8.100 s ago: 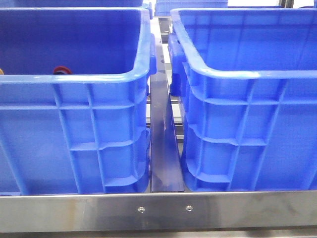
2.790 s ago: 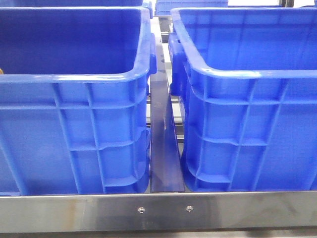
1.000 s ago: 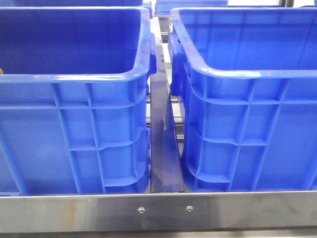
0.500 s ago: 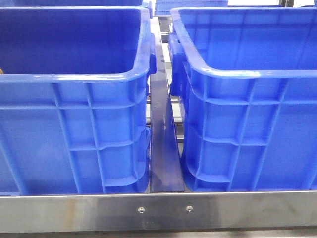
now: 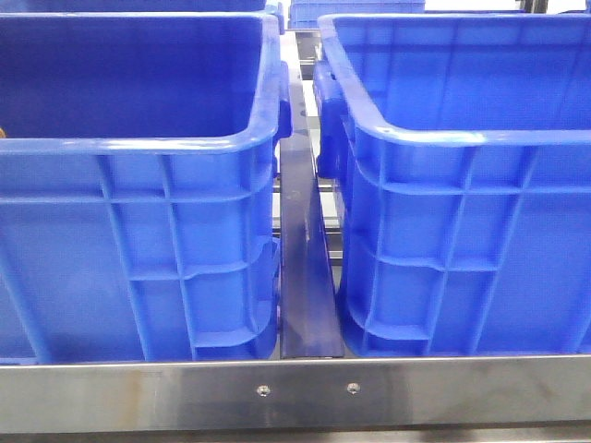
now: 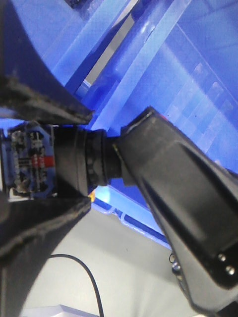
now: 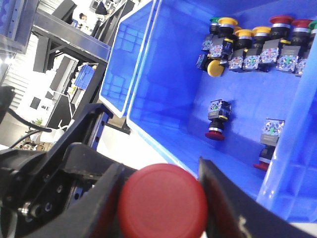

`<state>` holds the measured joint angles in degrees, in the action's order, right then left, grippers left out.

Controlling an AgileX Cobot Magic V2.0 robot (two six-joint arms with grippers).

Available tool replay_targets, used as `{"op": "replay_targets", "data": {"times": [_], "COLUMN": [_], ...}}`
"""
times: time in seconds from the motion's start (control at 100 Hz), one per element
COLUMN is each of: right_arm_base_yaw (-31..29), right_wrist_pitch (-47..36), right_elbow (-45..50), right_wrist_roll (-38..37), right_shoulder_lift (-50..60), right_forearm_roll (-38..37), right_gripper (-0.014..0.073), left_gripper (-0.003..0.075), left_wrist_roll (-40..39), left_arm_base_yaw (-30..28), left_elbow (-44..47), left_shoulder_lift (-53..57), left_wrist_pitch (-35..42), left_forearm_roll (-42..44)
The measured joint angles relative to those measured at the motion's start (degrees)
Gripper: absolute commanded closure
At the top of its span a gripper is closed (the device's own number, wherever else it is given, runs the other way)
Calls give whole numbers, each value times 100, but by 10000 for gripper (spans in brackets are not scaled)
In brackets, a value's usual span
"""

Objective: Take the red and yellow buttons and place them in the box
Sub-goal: 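Open the left gripper, leaving the red button in the right gripper, then carry the red button with the right gripper over the empty bin and lower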

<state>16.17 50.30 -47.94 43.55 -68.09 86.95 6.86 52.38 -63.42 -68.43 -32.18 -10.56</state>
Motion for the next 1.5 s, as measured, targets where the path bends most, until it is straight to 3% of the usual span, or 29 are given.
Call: {"op": "replay_targets", "data": {"times": [0.06, 0.13, 0.32, 0.4, 0.64, 0.83, 1.11, 1.5], "right_arm_base_yaw": [0, 0, 10, 10, 10, 10, 10, 10], "right_wrist_pitch": [0, 0, -30, -141, -699, -1057, -1440, -2136], "right_elbow": [0, 0, 0, 0, 0, 0, 0, 0], "right_wrist_roll": [0, 9, 188, 316, 659, 911, 1186, 1694], "right_shoulder_lift": [0, 0, 0, 0, 0, 0, 0, 0], "right_forearm_roll": [0, 0, 13, 2, 2, 2, 24, 72], "right_gripper": [404, 404, 404, 404, 405, 405, 405, 405], "left_gripper": [719, 645, 260, 178, 172, 172, 172, 185], "left_wrist_roll": [0, 0, 0, 0, -86, -147, -159, -171], "left_arm_base_yaw": [0, 0, 0, 0, -68, -611, -2019, -4105], "left_elbow": [0, 0, 4, 4, 4, 4, 167, 1680], "left_shoulder_lift": [0, 0, 0, 0, 0, 79, 777, 2760], "left_wrist_pitch": [0, 0, 0, 0, 0, -18, -323, -135], "left_forearm_roll": [0, 0, 0, 0, 23, 25, 129, 248]}}
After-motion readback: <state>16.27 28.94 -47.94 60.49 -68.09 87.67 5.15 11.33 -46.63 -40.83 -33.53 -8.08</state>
